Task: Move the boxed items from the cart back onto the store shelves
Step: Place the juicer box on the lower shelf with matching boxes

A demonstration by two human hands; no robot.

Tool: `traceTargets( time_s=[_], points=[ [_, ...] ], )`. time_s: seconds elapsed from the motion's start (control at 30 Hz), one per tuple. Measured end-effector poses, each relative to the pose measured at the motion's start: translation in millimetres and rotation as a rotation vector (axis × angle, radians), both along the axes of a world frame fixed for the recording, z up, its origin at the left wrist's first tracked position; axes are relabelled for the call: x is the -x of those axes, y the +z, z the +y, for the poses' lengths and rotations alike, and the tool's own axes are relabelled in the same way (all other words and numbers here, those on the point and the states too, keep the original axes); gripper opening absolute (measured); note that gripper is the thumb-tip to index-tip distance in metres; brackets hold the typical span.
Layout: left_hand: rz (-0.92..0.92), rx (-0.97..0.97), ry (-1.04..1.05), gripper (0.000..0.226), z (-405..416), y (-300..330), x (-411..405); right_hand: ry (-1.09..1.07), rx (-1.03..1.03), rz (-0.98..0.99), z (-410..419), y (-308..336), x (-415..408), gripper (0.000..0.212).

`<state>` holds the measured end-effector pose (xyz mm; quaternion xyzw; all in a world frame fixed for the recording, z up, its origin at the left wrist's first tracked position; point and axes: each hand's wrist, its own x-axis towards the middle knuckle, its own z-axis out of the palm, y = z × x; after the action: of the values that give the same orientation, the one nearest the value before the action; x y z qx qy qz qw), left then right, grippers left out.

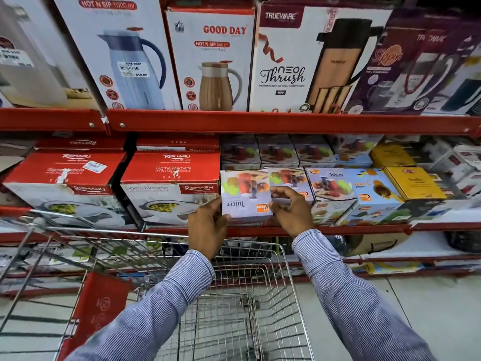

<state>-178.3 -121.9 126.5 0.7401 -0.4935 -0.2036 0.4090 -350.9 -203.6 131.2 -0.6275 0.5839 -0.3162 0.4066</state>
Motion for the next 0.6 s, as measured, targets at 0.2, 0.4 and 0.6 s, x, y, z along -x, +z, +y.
traceTargets(
  time_s=[0.2, 0.4, 0.6],
  points=[
    [0.001, 0.056, 0.047, 0.04, -10.3, -15.0, 1.7, 0.003, 0.014, 0.098, -11.1, -6.6, -4.6, 0.031],
    [-0.021, 0.038, 0.089, 0.024, -19.4, -29.8, 1.6, 0.167, 0.166, 0.522, -21.3, -5.7, -12.7, 0.021],
    [-0.176, 0.01, 0.026, 0.032, -24.1, -29.2, 3.8, 0.333, 0.327, 0.942, -35.2, 7.1, -22.5, 0.038]
  ],
)
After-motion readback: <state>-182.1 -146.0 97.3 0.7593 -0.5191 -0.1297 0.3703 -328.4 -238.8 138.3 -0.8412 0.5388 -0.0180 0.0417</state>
